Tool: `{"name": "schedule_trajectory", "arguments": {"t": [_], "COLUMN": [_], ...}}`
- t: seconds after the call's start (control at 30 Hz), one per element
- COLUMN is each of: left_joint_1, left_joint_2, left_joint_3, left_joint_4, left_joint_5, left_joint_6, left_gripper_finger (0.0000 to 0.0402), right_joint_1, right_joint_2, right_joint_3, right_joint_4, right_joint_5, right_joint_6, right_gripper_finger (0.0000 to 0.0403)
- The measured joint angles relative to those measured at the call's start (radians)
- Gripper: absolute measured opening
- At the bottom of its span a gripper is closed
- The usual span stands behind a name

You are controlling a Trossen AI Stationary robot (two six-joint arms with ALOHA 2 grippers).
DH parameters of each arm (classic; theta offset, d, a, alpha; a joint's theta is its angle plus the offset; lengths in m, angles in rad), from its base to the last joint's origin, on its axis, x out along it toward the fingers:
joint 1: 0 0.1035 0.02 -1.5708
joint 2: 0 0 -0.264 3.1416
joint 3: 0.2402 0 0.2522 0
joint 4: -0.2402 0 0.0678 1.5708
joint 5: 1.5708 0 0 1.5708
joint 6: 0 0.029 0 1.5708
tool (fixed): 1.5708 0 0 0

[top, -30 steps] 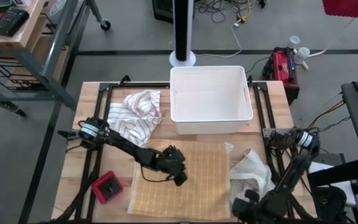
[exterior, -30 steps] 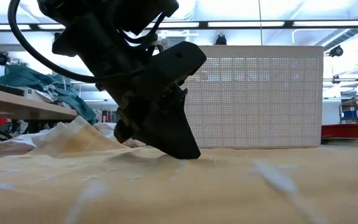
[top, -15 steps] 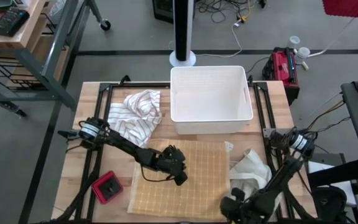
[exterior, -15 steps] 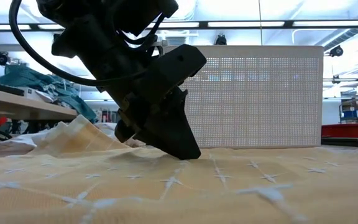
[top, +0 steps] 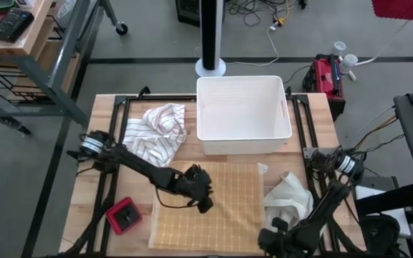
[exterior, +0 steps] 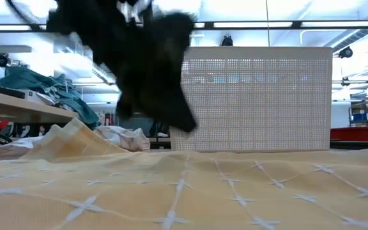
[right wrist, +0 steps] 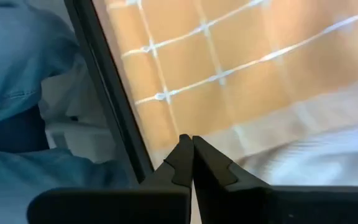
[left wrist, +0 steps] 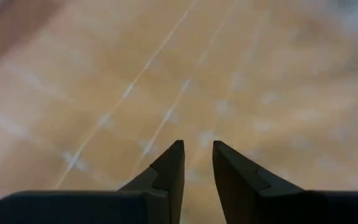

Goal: Fold towel
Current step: Fold the yellow towel

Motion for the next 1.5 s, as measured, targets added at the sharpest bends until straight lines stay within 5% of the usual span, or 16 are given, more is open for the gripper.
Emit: {"name": "schedule_trajectory", "arguments": {"t": [0.23,0.4,0.73,0.93,1.13,1.5], "left_joint_1": [-0.047,-0.221,-0.541,-0.560,-0.549,-0.535], "left_joint_2": [-0.129,-0.204,-0.159,-0.119,-0.058,-0.060], "left_joint_3": [0.000,-0.014,-0.018,-0.018,-0.018,-0.068], "left_joint_4": [-0.146,-0.251,-0.249,-0.243,-0.324,-0.373], "left_joint_5": [0.047,0.177,-0.065,-0.028,0.142,0.137], "left_joint_6": [0.173,0.265,0.061,-0.023,-0.051,-0.156], "left_gripper_finger": [0.0075,0.0075,0.0085,0.0131,0.0162,0.0129], "right_joint_1": [0.008,0.030,0.034,0.032,0.034,-0.019], "right_joint_2": [-0.036,-0.037,-0.025,-0.019,0.023,0.131], "right_joint_3": [0.023,0.023,0.023,0.022,0.021,0.029], "right_joint_4": [-0.075,-0.068,0.043,0.051,0.083,0.027], "right_joint_5": [0.134,0.166,0.137,0.132,0.082,-0.009], "right_joint_6": [-0.121,-0.249,-0.497,-0.505,-0.508,-0.417], "right_gripper_finger": [0.0000,0.0000,0.0036,0.0115,0.0167,0.0148]}}
